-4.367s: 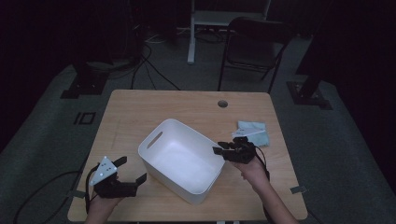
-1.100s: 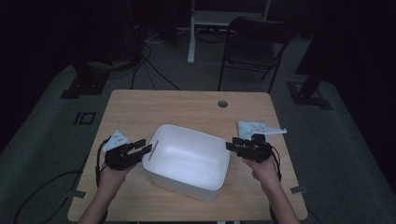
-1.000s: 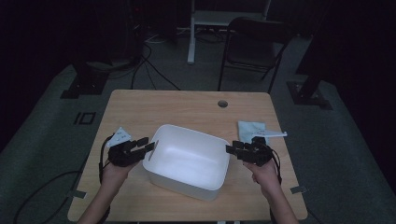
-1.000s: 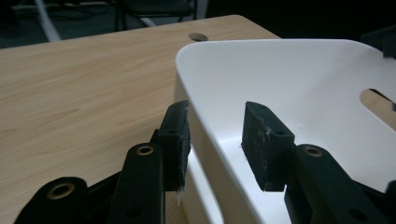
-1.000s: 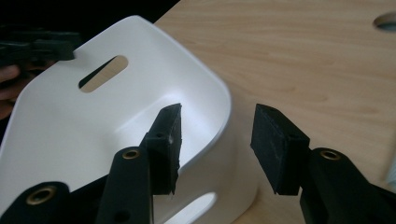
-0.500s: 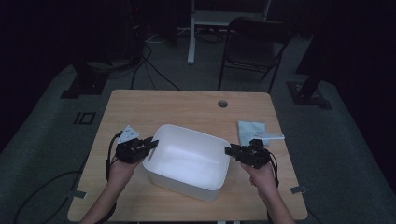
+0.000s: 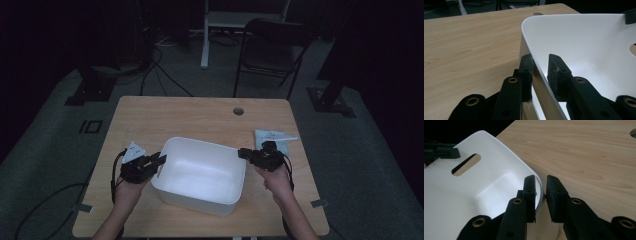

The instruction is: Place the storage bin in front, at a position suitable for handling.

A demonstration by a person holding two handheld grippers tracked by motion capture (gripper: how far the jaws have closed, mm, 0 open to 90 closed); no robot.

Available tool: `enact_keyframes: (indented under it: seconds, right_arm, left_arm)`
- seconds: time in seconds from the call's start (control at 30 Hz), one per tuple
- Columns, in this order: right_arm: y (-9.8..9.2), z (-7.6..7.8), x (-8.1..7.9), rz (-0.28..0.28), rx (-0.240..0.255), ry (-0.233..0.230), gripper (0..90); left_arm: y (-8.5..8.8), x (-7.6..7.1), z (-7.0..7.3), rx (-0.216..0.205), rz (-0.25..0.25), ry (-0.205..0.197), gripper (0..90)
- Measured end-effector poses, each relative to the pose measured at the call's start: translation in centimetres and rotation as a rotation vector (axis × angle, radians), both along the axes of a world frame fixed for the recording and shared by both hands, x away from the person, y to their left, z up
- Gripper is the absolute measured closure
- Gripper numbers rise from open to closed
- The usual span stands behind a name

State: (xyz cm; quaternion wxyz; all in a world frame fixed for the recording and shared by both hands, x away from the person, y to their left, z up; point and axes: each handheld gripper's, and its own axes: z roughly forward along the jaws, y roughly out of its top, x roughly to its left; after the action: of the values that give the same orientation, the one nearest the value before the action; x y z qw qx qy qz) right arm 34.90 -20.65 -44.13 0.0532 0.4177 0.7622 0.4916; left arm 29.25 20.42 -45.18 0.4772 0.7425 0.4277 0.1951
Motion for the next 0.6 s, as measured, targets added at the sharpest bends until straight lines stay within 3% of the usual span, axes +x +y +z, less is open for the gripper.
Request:
enact_keyframes:
  seconds: [0.27,0.5,0.6]
  right_arm:
    - [0.7,0.0,1.0,0.054,-0.028,-0.020,79.4]
    - [1.1,0.2,1.8,0.085,-0.038,-0.025,79.4]
    - [1.1,0.2,1.8,0.094,-0.031,-0.022,78.7]
  left_arm:
    - [-0.3,-1.9,-0.1,0.040,0.039,-0.014,72.3]
    - [-0.7,-3.3,-0.2,0.030,0.079,-0.013,71.0]
    - [-0.4,-3.2,-0.3,0.007,0.068,-0.014,69.2]
